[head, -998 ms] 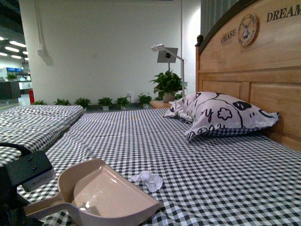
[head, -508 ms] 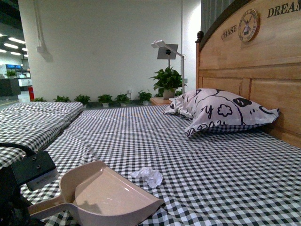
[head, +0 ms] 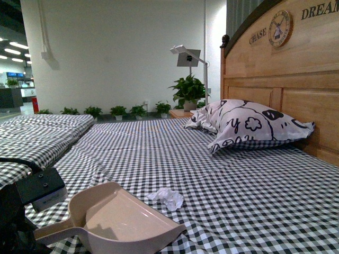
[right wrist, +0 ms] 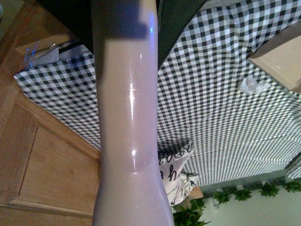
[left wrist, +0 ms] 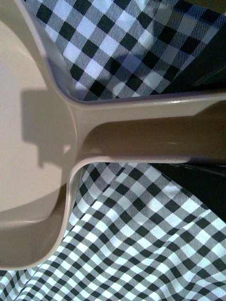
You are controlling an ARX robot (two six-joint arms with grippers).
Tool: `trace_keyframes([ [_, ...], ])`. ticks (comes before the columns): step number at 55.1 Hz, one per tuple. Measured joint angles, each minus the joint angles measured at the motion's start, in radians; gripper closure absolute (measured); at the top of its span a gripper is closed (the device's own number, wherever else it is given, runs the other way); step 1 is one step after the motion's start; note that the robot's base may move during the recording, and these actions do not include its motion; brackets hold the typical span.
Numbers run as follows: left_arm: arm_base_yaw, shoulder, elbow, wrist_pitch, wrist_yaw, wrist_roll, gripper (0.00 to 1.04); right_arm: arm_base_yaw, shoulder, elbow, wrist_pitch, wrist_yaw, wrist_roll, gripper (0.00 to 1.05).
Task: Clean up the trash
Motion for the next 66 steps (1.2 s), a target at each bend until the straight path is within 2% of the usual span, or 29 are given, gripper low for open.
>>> trace_keyframes([
  [6,0.0,0.0,0.0,0.0,0.0,0.0,0.78,-0.006,0.011,0.01,-0.034,-0.025,0.006,0.86],
  [10,0.0,0.0,0.0,0.0,0.0,0.0,0.78,-0.062,0.091,0.092,-0.224,-0.163,0.002,0.86],
  [12,-0.001,0.0,0.0,0.0,0.0,0.0,0.78,-0.102,0.158,0.123,-0.256,-0.24,-0.004,0.86],
  [20,-0.003,0.0,0.0,0.0,0.001,0.0,0.78,-0.188,0.417,0.193,-0.129,-0.359,-0.05,0.86],
  [27,-0.003,0.0,0.0,0.0,0.001,0.0,0.78,-0.198,0.664,0.312,-0.012,-0.378,-0.094,0.86],
  [39,-0.003,0.0,0.0,0.0,0.001,0.0,0.78,-0.158,1.074,0.585,0.048,-0.343,-0.172,0.86],
  [62,-0.003,0.0,0.0,0.0,0.001,0.0,0.78,-0.029,1.603,0.91,0.083,-0.078,-0.345,0.86],
  [66,-0.003,0.0,0.0,0.0,0.001,0.0,0.78,-0.007,1.649,0.931,0.095,-0.066,-0.374,0.86],
])
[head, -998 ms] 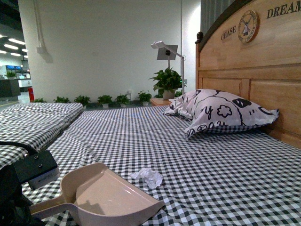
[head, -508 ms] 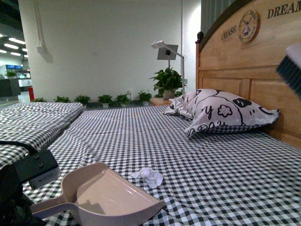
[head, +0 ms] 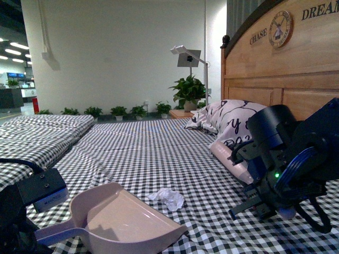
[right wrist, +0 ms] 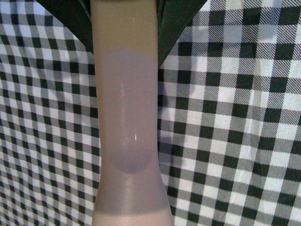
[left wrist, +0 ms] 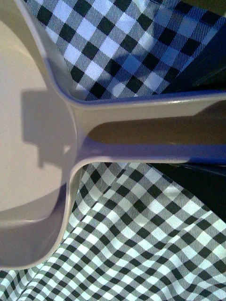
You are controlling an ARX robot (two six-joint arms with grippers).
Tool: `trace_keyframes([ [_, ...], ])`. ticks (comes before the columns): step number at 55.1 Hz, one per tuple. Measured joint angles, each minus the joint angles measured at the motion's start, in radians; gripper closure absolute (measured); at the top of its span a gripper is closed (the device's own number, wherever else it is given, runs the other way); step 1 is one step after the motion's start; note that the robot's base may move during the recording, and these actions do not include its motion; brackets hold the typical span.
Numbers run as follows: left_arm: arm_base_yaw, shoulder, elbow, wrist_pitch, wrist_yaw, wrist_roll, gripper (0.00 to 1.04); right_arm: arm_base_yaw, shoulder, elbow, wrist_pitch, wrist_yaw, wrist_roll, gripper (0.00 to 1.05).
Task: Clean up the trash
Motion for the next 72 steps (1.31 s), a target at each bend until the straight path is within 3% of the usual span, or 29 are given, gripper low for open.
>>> trace_keyframes([
  [18,0.0,0.0,0.0,0.0,0.0,0.0,0.78,0.083,0.096,0.04,-0.048,-0.084,-0.029,0.86],
  [26,0.0,0.0,0.0,0.0,0.0,0.0,0.78,0.105,0.065,0.05,-0.133,-0.264,-0.007,0.86],
  [36,0.0,0.0,0.0,0.0,0.002,0.0,0.78,0.114,-0.058,-0.013,-0.188,-0.629,0.025,0.86],
  [42,0.0,0.0,0.0,0.0,0.002,0.0,0.78,0.089,-0.16,-0.051,-0.225,-0.761,0.006,0.86],
  [56,0.0,0.0,0.0,0.0,0.0,0.0,0.78,-0.074,-0.319,-0.148,-0.241,-0.717,-0.069,0.86],
  [66,0.0,0.0,0.0,0.0,0.002,0.0,0.78,-0.195,-0.431,-0.303,-0.071,-0.638,-0.041,0.86],
  [72,0.0,-0.001,-0.133,0.4,-0.043,-0.207,0.78,-0.317,-0.612,-0.42,0.032,-0.681,0.06,0.86],
])
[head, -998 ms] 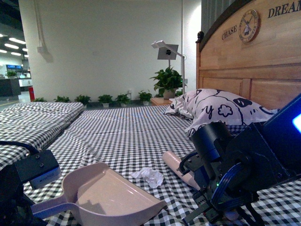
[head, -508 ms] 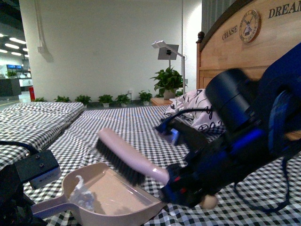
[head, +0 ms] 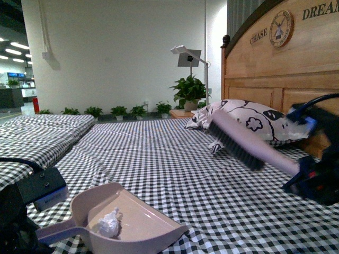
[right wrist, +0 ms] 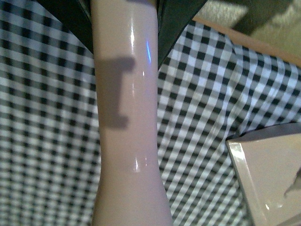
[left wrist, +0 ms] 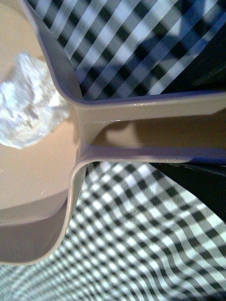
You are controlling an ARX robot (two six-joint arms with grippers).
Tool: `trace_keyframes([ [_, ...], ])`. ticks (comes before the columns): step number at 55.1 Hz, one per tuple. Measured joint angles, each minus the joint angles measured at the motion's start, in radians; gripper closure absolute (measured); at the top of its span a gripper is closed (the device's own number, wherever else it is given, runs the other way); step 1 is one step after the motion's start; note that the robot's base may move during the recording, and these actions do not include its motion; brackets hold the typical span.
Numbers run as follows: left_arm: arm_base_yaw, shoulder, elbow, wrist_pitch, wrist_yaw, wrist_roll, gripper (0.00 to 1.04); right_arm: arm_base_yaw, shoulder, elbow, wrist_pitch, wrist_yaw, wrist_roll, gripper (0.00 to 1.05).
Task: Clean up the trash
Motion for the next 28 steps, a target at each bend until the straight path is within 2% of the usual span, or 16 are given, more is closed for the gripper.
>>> trace_keyframes([
  [3,0.002,-0.012,-0.053,0.171,-0.06,-0.147,0.78,-0.087,-0.116,-0.054,0.001,-0.043,0.056,0.86],
  [6,0.005,-0.04,-0.084,0.264,-0.115,-0.231,0.78,-0.164,-0.211,-0.089,-0.009,-0.094,0.105,0.86],
  [11,0.013,-0.13,-0.143,0.351,-0.204,-0.336,0.78,-0.288,-0.376,-0.134,-0.062,-0.22,0.169,0.86],
  [16,0.007,-0.269,-0.241,0.403,-0.28,-0.383,0.78,-0.413,-0.552,-0.161,-0.1,-0.413,0.262,0.86],
  [23,-0.021,-0.435,-0.342,0.401,-0.325,-0.407,0.78,-0.498,-0.694,-0.18,-0.117,-0.544,0.348,0.86],
  [28,-0.062,-0.569,-0.412,0.369,-0.335,-0.416,0.78,-0.506,-0.769,-0.193,-0.139,-0.58,0.4,0.86],
])
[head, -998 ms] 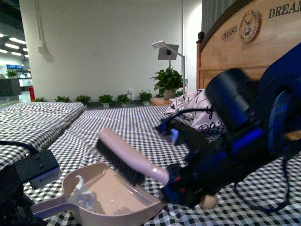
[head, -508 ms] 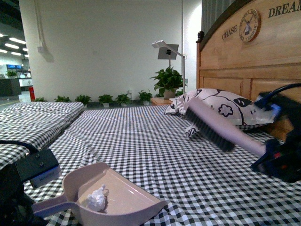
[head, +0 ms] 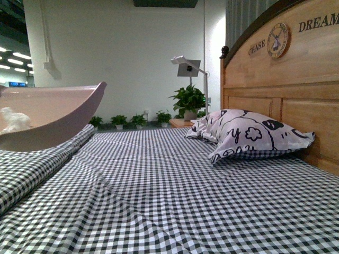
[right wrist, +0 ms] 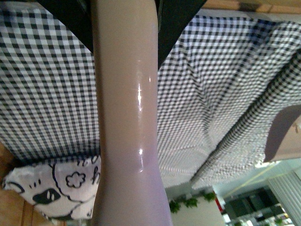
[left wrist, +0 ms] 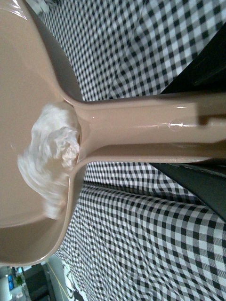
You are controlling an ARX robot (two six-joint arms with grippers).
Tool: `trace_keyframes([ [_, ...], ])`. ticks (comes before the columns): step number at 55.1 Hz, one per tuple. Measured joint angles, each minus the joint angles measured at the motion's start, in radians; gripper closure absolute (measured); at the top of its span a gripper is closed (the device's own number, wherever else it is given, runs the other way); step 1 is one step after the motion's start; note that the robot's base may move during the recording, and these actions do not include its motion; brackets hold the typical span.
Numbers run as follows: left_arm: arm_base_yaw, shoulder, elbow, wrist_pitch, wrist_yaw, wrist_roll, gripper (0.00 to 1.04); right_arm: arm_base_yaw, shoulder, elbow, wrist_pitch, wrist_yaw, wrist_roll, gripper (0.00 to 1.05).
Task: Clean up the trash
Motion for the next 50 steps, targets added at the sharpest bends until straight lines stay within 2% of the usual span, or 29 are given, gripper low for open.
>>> trace_keyframes([
  [6,-0.059,-0.163,-0.085,-0.061,-0.003,-0.007,0.78,0.039,-0.075,-0.007,-0.015,0.026,0.067,0.86],
  [12,-0.097,-0.29,-0.153,-0.108,-0.017,-0.006,0.78,0.139,-0.107,-0.007,-0.031,0.105,0.13,0.86],
  [24,-0.123,-0.51,-0.233,-0.235,-0.048,-0.014,0.78,0.51,-0.166,-0.006,-0.1,0.487,0.233,0.86],
  [30,-0.114,-0.605,-0.253,-0.292,-0.073,-0.031,0.78,0.634,-0.191,-0.006,-0.116,0.645,0.239,0.86],
  [39,-0.12,-0.707,-0.294,-0.324,-0.126,-0.043,0.78,0.646,-0.219,-0.03,-0.142,0.752,0.214,0.86],
  [41,-0.131,-0.735,-0.309,-0.33,-0.148,-0.045,0.78,0.618,-0.224,-0.044,-0.15,0.758,0.19,0.86],
  [50,-0.178,-0.809,-0.346,-0.363,-0.205,-0.056,0.78,0.43,-0.231,-0.058,-0.142,0.66,0.138,0.86],
])
